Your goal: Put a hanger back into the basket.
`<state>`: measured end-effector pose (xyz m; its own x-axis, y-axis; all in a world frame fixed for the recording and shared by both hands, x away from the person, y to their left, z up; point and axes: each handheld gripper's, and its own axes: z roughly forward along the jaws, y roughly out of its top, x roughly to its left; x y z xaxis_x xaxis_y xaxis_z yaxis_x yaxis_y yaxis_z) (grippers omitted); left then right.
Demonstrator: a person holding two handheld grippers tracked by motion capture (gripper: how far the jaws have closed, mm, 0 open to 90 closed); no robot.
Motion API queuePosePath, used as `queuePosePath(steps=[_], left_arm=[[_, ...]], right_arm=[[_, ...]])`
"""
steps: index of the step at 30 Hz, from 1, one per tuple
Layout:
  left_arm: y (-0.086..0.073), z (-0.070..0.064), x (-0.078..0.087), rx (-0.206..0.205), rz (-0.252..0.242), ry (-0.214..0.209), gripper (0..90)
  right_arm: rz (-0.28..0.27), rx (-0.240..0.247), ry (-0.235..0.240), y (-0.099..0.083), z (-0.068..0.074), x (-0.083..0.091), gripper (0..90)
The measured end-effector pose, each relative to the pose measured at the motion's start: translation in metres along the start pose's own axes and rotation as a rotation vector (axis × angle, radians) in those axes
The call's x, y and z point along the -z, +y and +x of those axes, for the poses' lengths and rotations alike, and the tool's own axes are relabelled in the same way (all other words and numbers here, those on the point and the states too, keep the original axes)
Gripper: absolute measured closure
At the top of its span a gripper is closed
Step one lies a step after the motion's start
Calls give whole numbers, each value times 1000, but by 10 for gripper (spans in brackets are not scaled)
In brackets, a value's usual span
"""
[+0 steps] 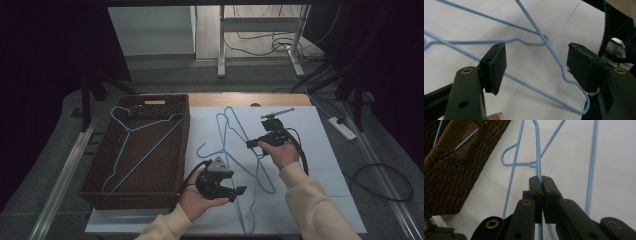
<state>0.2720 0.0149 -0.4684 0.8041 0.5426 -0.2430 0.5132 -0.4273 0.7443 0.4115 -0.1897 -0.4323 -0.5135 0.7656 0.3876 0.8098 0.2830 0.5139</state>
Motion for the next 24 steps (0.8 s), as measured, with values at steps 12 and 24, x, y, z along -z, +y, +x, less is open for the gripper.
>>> queuePosePath(steps=[12, 24], left_arm=[[5, 3, -37, 41, 18, -22, 340], [10, 6, -60, 121, 65, -135, 751]], right_arm=[[-28, -16, -2, 0, 2, 0, 878], [-38, -19, -2, -2, -2, 2, 878]])
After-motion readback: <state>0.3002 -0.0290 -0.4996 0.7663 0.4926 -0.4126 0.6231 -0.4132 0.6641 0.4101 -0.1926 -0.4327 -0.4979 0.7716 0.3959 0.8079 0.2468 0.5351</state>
